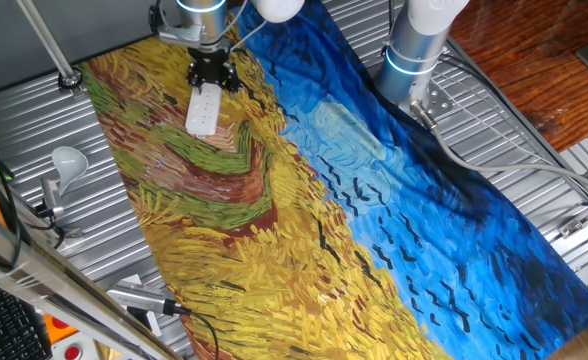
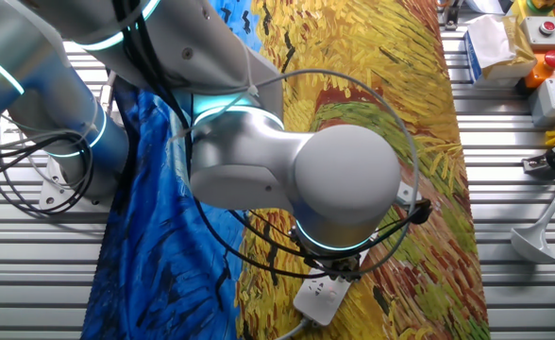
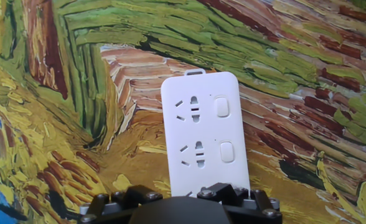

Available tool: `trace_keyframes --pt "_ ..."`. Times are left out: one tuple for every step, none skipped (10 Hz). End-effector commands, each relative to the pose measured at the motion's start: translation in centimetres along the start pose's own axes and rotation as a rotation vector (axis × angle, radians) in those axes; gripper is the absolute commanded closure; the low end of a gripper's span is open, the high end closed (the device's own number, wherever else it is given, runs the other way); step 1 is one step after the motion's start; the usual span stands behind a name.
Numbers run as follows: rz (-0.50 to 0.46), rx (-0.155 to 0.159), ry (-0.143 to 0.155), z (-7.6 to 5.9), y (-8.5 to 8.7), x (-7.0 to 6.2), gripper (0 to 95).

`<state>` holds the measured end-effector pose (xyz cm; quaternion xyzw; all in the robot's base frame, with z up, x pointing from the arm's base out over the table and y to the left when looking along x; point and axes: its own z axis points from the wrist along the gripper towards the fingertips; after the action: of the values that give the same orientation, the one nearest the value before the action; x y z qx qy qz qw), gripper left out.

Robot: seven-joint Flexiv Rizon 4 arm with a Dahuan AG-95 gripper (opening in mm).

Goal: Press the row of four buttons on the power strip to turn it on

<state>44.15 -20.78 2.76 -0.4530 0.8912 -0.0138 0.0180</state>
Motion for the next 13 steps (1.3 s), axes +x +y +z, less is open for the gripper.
trace_keyframes --pt "0.0 0.001 0.0 -0.06 0.0 0.14 19.0" --pt "-0.001 0.0 -0.001 -0.06 0.0 0.19 19.0" --pt "-0.001 0.0 -0.002 0.01 -0.02 0.24 19.0" --pt "-0.001 0.0 -0.003 0.05 -0.03 0.25 19.0" --pt "-0.002 0.0 -0.004 0.18 -0.06 0.27 19.0" --pt "-0.003 0.0 -0.006 0.31 -0.09 0.3 19.0" --pt "-0.004 0.001 -0.006 0.3 -0.1 0.33 19.0" --pt "-0.005 0.001 -0.006 0.29 -0.1 0.34 19.0" --pt "-0.003 0.001 -0.006 0.3 -0.1 0.35 19.0" --pt "-0.003 0.001 -0.006 0.34 -0.11 0.35 19.0" --pt "-0.004 0.001 -0.008 0.42 -0.13 0.37 19.0" --pt "-0.005 0.001 -0.009 0.62 -0.17 0.38 19.0" --pt "-0.008 0.001 -0.011 0.85 -0.21 0.41 19.0"
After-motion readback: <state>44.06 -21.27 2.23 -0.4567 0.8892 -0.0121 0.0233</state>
